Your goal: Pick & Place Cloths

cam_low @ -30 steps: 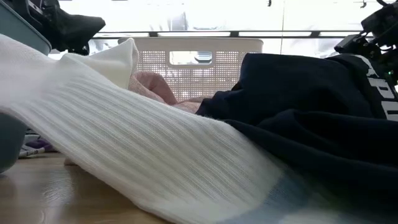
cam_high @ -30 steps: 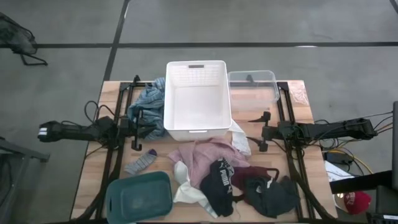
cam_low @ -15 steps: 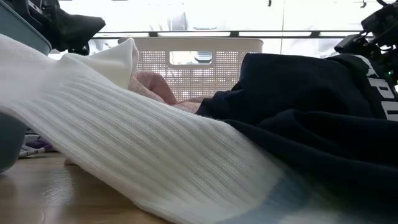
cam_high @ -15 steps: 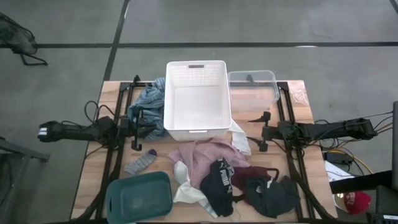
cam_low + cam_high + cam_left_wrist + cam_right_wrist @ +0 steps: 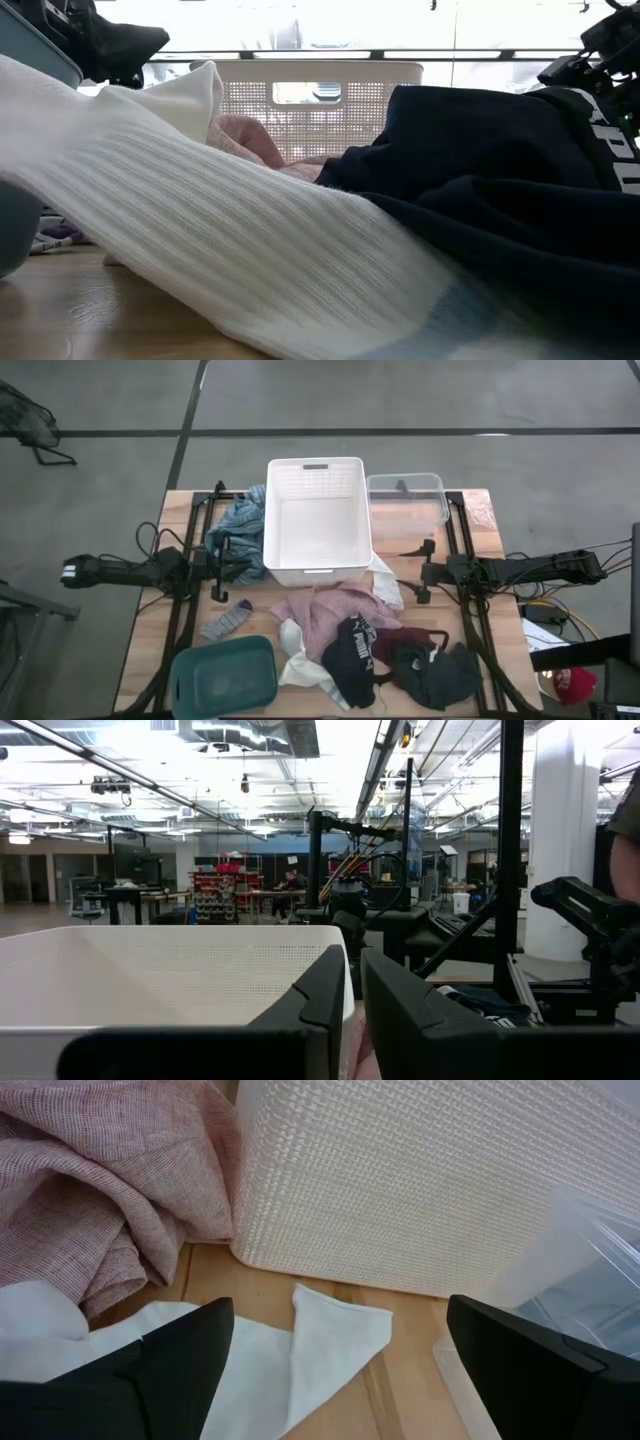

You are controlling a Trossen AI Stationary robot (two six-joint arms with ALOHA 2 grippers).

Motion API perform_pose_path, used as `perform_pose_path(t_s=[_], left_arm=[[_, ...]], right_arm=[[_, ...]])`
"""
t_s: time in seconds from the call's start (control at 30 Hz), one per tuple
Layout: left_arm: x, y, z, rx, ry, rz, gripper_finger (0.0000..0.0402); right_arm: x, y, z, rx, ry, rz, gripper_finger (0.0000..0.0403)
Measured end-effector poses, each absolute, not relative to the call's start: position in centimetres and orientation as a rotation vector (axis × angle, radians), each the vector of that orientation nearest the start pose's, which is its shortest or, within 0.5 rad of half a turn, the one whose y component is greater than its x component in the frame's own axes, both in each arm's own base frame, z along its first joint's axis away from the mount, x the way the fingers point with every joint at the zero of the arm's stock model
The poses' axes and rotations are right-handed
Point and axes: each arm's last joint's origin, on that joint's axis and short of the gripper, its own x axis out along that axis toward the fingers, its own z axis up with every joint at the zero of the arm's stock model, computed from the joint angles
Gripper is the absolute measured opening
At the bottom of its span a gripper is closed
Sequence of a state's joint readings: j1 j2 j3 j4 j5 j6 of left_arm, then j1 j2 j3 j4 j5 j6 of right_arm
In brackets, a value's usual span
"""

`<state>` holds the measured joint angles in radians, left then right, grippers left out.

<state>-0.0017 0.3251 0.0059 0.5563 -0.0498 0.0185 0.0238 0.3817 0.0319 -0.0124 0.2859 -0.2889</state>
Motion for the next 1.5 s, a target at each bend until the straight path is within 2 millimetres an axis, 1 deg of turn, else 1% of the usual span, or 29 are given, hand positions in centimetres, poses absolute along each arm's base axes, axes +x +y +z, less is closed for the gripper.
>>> perform_pose_path(t_s=[1.0,1.3,1.37,1.5], left_arm=[[11.5,0.1,19.1,0.012,-0.237,0.050,0.0046],[11.5,0.1,19.1,0.012,-0.237,0.050,0.0045],[11.5,0.1,19.1,0.012,-0.236,0.051,0.0046],[11.5,0.1,19.1,0.012,-0.236,0.050,0.0045]], right_arm=[[11.5,-0.5,14.1,-0.339,0.388,-0.207,0.0364],[11.9,-0.5,15.3,-0.321,0.259,-0.229,0.0364],[12.0,-0.5,15.8,-0.187,0.188,-0.236,0.0364],[12.2,-0.4,17.1,0.286,-0.005,-0.233,0.0364]])
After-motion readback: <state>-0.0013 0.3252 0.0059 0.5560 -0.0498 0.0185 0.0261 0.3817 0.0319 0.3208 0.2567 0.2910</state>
